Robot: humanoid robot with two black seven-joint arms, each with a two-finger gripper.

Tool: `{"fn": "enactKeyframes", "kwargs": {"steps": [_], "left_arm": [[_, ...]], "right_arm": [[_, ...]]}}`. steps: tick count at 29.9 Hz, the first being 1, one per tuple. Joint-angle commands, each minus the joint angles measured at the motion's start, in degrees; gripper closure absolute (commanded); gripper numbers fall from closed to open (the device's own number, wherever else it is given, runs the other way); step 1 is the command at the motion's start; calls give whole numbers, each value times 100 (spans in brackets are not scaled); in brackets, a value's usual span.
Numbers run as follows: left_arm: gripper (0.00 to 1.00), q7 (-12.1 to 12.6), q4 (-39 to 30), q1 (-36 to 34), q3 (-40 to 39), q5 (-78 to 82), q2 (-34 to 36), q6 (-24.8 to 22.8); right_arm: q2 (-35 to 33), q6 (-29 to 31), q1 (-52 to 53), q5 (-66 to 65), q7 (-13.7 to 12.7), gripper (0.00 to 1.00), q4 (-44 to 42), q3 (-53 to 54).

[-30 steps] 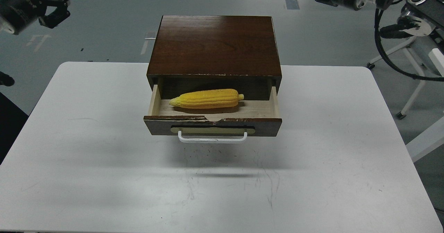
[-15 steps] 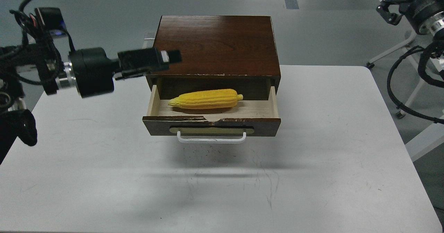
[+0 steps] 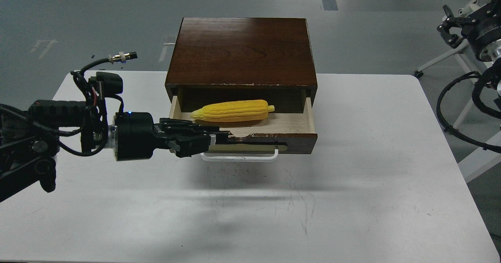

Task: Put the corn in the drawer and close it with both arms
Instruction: 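Position the left gripper against the drawer front near the white handle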

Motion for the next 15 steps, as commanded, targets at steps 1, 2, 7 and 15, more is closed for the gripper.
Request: {"fn": "enactKeyframes", "kwargs": {"steps": [1, 2, 7, 15], "left_arm": [[100, -23, 2, -49, 389, 244, -11, 0], [100, -23, 2, -49, 442, 436, -11, 0], [100, -6, 37, 30, 478, 1113, -239, 0], [100, 3, 134, 30, 478, 1352, -477, 0]], "right_arm": [[-16, 4, -1, -4, 0, 0, -15, 7], [-16, 4, -1, -4, 0, 0, -15, 7], [2, 4, -9, -4, 0, 0, -120, 25], [10, 4, -1, -4, 0, 0, -120, 25]]}}
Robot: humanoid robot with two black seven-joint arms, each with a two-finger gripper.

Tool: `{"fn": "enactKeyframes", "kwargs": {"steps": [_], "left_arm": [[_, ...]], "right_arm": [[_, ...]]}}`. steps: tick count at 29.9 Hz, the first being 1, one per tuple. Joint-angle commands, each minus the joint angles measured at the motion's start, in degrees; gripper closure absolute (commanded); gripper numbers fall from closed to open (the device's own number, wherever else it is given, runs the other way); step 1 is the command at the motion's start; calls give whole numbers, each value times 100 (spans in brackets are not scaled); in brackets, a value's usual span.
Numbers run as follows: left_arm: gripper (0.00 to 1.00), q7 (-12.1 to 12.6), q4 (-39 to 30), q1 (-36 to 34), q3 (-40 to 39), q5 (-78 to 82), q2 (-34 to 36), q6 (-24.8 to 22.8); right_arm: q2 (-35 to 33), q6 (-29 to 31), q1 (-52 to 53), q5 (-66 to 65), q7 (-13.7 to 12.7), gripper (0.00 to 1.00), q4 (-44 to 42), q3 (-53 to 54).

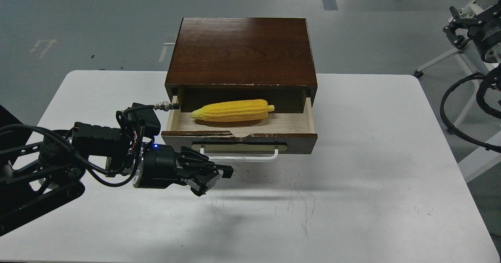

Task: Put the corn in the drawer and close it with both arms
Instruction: 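Position the left gripper against the drawer front near the white handle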

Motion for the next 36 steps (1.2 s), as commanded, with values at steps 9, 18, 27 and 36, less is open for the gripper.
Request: {"fn": "enactKeyframes", "kwargs": {"steps": [9, 18, 27, 36], "left_arm": [[100, 7, 278, 48, 44, 237, -46, 0], [100, 33, 418, 48, 132, 369, -46, 0], [100, 25, 427, 4, 115, 290, -2, 0], [100, 25, 506, -4, 44, 272, -20, 0]], "right_arm": [[-25, -18, 7, 0, 8, 0, -9, 0], [-16, -18, -2, -8, 8, 0, -18, -9], [-16, -10, 7, -17, 8, 0, -18, -35], [10, -18, -10, -17, 8, 0, -26, -44]]}}
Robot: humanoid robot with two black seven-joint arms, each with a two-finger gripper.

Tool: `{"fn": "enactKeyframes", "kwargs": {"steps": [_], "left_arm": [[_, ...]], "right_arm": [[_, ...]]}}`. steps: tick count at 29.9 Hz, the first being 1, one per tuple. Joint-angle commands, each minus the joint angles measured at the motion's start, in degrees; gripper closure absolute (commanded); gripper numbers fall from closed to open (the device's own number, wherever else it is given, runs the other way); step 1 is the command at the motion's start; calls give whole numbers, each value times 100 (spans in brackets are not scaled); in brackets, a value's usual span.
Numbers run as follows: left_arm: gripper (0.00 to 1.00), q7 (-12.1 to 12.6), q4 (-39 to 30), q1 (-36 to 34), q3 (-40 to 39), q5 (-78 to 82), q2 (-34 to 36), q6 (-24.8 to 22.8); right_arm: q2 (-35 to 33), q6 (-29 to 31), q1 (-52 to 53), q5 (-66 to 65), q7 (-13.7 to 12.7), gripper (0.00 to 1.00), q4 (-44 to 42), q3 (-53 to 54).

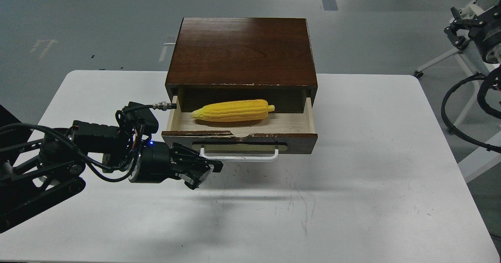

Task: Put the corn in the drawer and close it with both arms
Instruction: 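Position the left gripper against the drawer front near the white handle, then push the drawer into the box with the left gripper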

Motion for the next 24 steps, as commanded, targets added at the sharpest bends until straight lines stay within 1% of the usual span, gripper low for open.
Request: {"fn": "enactKeyframes", "kwargs": {"steps": [1, 10, 16, 24], "left_arm": [[100, 0, 101, 10, 4, 7, -19, 0], [100, 35, 207, -25, -23, -2, -169, 0], [100, -9, 453, -113, -23, -10, -169, 0], [100, 9, 708, -235, -23, -204, -178, 0]], "right_arm": [[14, -5, -2, 0, 2, 0, 0, 7], [14, -5, 7, 0, 2, 0, 0, 7], [14, -5, 7, 0, -6, 0, 0, 7], [14, -5, 7, 0, -6, 0, 0, 7]]}}
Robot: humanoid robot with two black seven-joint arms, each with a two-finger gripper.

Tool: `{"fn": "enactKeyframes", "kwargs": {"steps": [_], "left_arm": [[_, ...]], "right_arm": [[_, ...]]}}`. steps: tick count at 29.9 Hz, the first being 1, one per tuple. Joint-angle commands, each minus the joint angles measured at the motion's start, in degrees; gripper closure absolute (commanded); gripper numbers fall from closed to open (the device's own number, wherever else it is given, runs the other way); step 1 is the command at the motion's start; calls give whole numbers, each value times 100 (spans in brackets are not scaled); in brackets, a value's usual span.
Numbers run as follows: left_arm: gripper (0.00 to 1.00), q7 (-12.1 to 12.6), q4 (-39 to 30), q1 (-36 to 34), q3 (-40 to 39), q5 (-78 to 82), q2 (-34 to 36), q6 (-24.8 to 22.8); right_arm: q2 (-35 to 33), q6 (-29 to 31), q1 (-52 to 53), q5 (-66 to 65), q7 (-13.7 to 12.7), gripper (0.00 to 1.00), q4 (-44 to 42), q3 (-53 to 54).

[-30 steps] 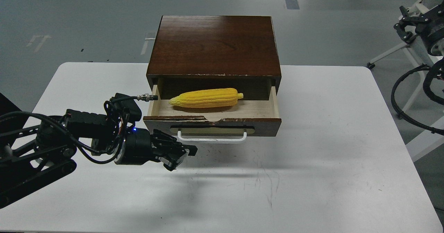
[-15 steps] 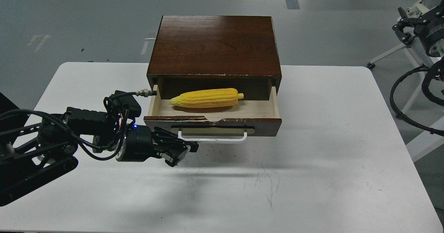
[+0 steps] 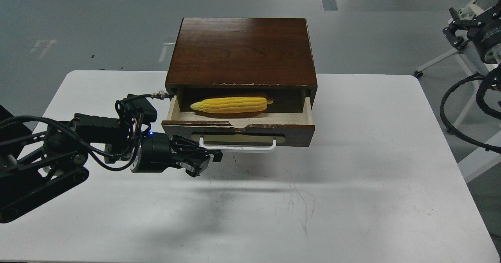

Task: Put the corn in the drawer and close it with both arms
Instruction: 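Push the drawer into the box with the left gripper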

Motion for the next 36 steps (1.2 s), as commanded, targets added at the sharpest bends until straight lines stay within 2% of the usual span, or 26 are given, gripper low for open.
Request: {"fn": "enactKeyframes", "kwargs": {"steps": [1, 16, 36], "left_arm": [[100, 12, 172, -100, 0, -143, -21, 0], [100, -32, 1016, -276, 9, -214, -294, 0], [100, -14, 1377, -461, 18, -504, -522, 0]], "right_arm": [[9, -8, 0, 0, -3, 0, 8, -3], [9, -8, 17, 0, 5, 0, 8, -3], [9, -8, 17, 0, 5, 0, -1, -3]]}}
